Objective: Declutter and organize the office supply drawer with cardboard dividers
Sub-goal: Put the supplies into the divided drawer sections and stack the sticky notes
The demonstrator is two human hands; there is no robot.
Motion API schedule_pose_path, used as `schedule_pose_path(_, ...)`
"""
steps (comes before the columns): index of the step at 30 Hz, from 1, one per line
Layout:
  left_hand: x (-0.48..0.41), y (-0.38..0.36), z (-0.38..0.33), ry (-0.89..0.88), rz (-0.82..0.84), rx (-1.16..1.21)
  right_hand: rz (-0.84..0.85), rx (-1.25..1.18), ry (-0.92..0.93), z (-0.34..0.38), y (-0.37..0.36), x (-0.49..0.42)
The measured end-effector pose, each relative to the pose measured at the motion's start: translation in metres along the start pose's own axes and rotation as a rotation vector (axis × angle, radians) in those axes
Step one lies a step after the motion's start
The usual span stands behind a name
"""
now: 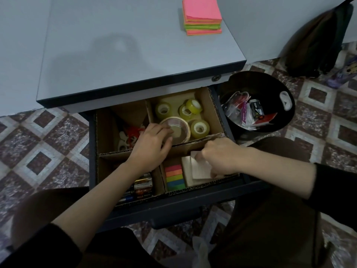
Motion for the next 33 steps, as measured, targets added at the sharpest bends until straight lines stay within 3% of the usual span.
schedule_pose_path(8,0.000,-0.004,-0.002,-0.026,-0.005,-0.035,-0.168,0.052,0.006,0.000,-0.003,0.000)
schedule_pose_path(22,0.000,-0.007,0.000,-0.025,-0.028,-0.055,-0.057,-0.097,0.022,0.002,-0.012,-0.004)
schedule_pose_path(27,0.006,-0.004,0.000,-0.040,-0.049,-0.018,-0.060,-0.230,0.013,-0.003,-0.019,0.001)
schedule_pose_path(33,0.010,0.000,-0.004,-0.038,-0.006,-0.050,-0.231,-0.447,0.013,-0.016,-0.005,0.020)
Point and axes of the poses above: each hand's wrist, its own x-axis away from the middle knuckle, its own y-axis out of the back of the hand, z = x × y, the point moved 3 cm from there along -x, towards the middle knuckle, and after that the axes turned 2 degrees about x, right-handed, at the moved point
